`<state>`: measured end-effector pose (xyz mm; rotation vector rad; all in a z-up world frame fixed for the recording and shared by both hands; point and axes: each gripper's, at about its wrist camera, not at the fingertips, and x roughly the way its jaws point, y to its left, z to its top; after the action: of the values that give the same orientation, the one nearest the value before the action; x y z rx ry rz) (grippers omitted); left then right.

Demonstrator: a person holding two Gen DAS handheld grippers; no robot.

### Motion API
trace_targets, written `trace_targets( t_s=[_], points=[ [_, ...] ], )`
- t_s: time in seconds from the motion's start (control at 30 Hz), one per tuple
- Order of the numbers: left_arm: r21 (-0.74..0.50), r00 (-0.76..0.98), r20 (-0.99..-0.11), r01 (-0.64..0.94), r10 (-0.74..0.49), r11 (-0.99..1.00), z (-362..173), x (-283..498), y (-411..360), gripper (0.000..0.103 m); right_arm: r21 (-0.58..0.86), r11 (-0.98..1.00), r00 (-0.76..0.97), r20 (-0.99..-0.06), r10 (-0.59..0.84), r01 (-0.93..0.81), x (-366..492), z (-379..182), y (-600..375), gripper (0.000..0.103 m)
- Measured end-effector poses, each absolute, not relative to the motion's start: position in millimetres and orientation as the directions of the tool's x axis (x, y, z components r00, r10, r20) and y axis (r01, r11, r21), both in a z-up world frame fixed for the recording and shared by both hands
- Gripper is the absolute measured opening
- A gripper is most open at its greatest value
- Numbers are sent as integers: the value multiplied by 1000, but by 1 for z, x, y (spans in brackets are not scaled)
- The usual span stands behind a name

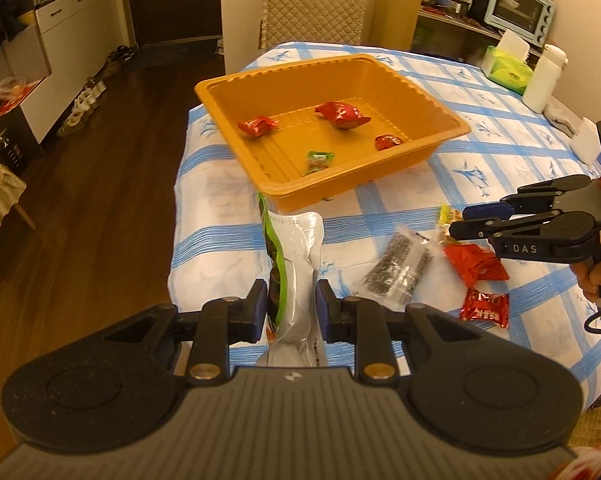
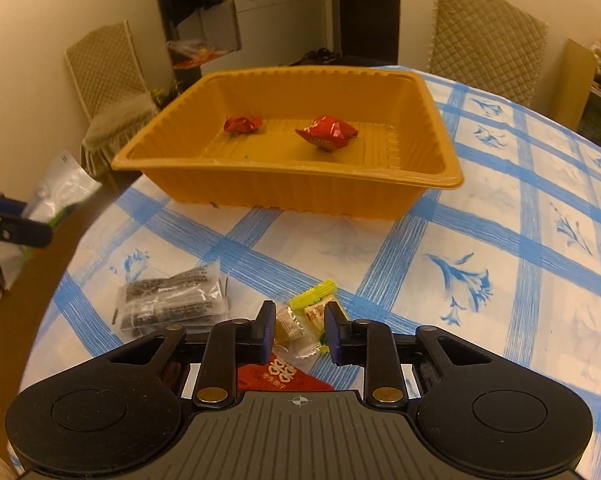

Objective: Organize snacks
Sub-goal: 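Grasp the white green-striped bag with the left tool while the right tool grasps the clear-wrapped candy, then carry the white bag and clear-wrapped candy over the orange tray with both tools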

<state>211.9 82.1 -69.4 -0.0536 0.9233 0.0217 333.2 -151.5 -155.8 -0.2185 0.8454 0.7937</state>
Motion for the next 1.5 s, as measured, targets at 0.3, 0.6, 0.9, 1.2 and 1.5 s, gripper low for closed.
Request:
trace_targets(
  t_s=[0.3, 0.6, 0.9, 1.2, 1.5],
  points=[
    [-43, 601, -799, -62, 2, 997, -69, 209, 88, 23, 103, 638, 348, -766, 540, -763, 328, -160, -135, 27],
    [-46, 598, -801, -63, 1, 997, -70, 210, 88, 23, 93, 636, 343, -778, 526, -766, 323, -166, -135, 27],
    [-46, 599, -801, -64, 1, 997, -69, 209, 88, 23, 91, 643, 351, -775, 525, -761, 322, -167, -136, 27],
    [-46, 601, -799, -64, 2, 997, -68, 209, 87, 23, 42, 649, 387, -772, 504, -760, 316, -168, -131, 22],
    [-48, 622, -783, -64, 2, 997, -59, 205, 87, 23, 95, 696, 402, -757, 515, -712, 314, -156, -138, 20]
  ],
)
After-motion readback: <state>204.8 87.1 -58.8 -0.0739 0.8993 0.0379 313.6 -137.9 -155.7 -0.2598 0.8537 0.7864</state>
